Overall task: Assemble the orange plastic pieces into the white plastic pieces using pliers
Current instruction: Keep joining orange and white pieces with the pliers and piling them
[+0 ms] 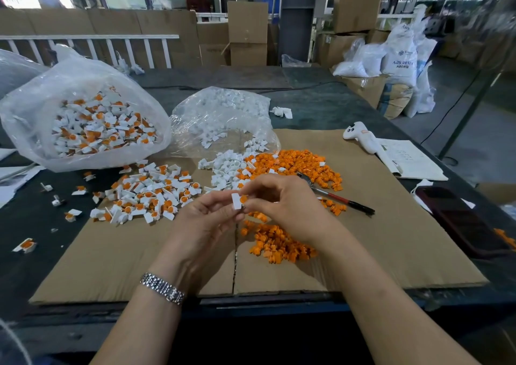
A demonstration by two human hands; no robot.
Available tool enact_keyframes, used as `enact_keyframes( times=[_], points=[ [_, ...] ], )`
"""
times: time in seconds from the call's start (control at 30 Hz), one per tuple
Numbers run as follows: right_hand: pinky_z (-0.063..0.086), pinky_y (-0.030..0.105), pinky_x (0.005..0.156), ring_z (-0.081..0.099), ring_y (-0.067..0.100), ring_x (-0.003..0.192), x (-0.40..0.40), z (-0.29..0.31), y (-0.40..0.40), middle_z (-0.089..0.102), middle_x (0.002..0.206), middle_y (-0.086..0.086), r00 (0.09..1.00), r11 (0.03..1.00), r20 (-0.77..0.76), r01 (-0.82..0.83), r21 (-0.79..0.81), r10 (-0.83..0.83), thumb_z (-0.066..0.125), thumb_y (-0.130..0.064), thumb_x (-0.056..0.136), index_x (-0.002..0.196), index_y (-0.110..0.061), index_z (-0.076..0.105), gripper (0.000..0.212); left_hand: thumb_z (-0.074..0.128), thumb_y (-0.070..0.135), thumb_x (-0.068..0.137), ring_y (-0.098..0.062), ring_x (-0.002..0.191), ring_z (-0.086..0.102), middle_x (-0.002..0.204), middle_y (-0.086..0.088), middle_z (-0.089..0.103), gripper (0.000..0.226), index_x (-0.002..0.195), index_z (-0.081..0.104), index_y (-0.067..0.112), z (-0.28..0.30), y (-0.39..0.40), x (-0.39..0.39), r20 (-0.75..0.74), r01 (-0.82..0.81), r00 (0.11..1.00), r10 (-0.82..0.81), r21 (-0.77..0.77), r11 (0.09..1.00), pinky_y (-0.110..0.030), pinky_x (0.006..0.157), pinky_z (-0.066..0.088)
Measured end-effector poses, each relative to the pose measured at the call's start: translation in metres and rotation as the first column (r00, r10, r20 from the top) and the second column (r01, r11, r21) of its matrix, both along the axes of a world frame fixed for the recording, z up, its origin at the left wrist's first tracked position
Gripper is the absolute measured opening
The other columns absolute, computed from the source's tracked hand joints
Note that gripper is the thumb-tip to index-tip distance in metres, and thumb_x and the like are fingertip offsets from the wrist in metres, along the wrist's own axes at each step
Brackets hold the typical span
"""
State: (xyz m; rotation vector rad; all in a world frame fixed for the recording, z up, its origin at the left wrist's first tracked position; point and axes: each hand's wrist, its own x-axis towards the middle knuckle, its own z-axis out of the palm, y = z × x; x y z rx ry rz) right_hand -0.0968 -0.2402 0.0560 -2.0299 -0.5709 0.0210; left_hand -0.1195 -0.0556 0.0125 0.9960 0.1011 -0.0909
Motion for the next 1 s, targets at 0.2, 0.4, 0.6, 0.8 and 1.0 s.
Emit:
enact_keyframes(
  times=[0.2,0.4,0.6,0.8,1.0],
  points=[
    [0.055,0.018,0.082,0.068,0.0,0.086,-0.003,0.0,-0.002,0.073,0.092,-0.009,0.997,0.999,0.073,0.031,-0.025,-0.03,0.078,-0.016,0.086,0.105,-0.019,0.074,0.019,0.073,-0.008,0.081,-0.026,0.085,0.076,0.099,-0.023,0.076,0.023,0.103,0.077,-0.002,0.002,-0.003,-0.006,0.025,0.028,0.999,-0.028,-0.013,1.0,-0.03,0.069,0.062],
    [0.054,0.018,0.082,0.065,0.0,0.085,-0.005,-0.002,-0.001,0.068,0.09,-0.014,0.985,0.997,0.165,0.057,-0.049,-0.048,0.075,-0.021,0.089,0.108,-0.02,0.074,0.018,0.081,0.002,0.078,-0.029,0.093,0.078,0.102,-0.025,0.076,0.034,0.109,0.073,-0.008,0.014,-0.004,-0.015,0.004,0.045,0.999,-0.045,-0.083,0.996,-0.034,0.069,0.063],
    [0.054,0.022,0.082,0.063,0.002,0.086,-0.007,-0.005,0.002,0.064,0.089,-0.016,0.965,0.994,0.257,0.071,-0.082,-0.047,0.075,-0.021,0.089,0.107,-0.021,0.073,0.018,0.081,-0.003,0.075,-0.03,0.09,0.078,0.098,-0.025,0.076,0.017,0.092,0.076,-0.006,0.021,-0.01,-0.019,-0.023,-0.046,0.999,0.045,-0.013,0.999,-0.033,0.064,0.063],
    [0.054,0.026,0.084,0.062,0.005,0.088,-0.009,-0.007,0.005,0.068,0.095,-0.008,0.955,0.99,0.293,0.073,-0.12,-0.035,0.075,-0.018,0.089,0.109,-0.017,0.073,0.02,0.081,-0.002,0.07,-0.027,0.081,0.079,0.086,-0.022,0.077,0.007,0.077,0.077,-0.001,0.024,-0.012,-0.021,-0.041,-0.069,0.997,0.071,0.053,0.996,-0.028,0.06,0.062],
    [0.056,0.027,0.084,0.063,0.004,0.088,-0.009,-0.008,0.007,0.069,0.096,-0.009,0.966,0.989,0.257,0.053,-0.14,-0.016,0.075,-0.02,0.089,0.111,-0.019,0.072,0.022,0.08,-0.002,0.067,-0.025,0.074,0.079,0.08,-0.02,0.076,0.007,0.073,0.076,0.0,0.023,-0.012,-0.018,-0.065,-0.098,0.993,0.103,0.077,0.992,-0.028,0.057,0.062]
  ],
)
